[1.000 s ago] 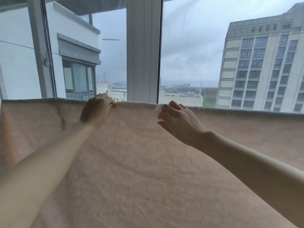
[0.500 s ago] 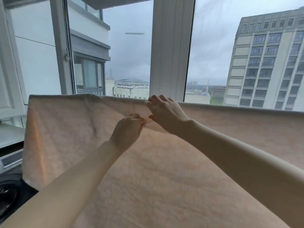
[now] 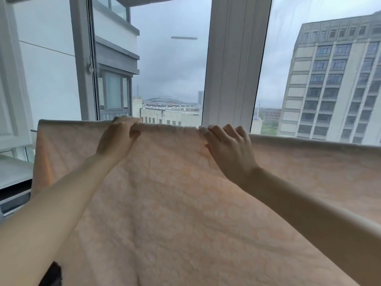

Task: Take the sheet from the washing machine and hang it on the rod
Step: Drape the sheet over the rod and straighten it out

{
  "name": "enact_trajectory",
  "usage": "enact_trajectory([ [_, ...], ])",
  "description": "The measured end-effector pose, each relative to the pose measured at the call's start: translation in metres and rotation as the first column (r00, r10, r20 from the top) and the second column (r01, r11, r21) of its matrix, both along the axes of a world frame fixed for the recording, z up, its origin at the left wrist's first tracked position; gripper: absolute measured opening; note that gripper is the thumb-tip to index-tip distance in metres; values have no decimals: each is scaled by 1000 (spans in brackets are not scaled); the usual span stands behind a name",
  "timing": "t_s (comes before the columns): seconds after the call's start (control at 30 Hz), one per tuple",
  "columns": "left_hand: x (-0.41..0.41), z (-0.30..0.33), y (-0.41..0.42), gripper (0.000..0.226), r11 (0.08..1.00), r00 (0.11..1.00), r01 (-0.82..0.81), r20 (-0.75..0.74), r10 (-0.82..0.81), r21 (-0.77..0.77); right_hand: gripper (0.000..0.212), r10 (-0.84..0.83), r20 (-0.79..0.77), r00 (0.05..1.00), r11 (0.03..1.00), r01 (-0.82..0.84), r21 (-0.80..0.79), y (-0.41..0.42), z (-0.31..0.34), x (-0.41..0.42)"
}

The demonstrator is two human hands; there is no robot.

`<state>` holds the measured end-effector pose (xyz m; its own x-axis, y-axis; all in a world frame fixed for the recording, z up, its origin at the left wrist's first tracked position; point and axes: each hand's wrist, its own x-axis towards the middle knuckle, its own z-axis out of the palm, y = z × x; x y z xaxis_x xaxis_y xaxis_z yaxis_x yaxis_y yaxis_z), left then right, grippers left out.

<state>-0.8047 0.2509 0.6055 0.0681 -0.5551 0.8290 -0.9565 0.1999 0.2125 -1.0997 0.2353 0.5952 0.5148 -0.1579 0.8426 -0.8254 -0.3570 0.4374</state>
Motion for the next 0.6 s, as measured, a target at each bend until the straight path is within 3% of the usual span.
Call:
enact_trajectory([
  [0.13, 24, -3, -6, 23, 992, 985, 48, 173, -28, -117, 29, 23, 46, 999, 1000, -24, 20, -1, 3, 21],
  [0.3, 41, -2, -9, 24, 966, 963, 91, 267, -24, -240, 51, -9, -7, 1000, 977, 10, 214, 2, 14, 73],
  [0.47, 53, -16, -4, 21, 938, 938, 183, 339, -76, -295, 52, -7, -93, 996, 958, 33, 286, 0, 20, 134],
  [0.6, 67, -26, -5, 23, 922, 919, 258, 367, -143, -288, 39, 59, -93, 994, 971, -35, 235, 0, 18, 180],
])
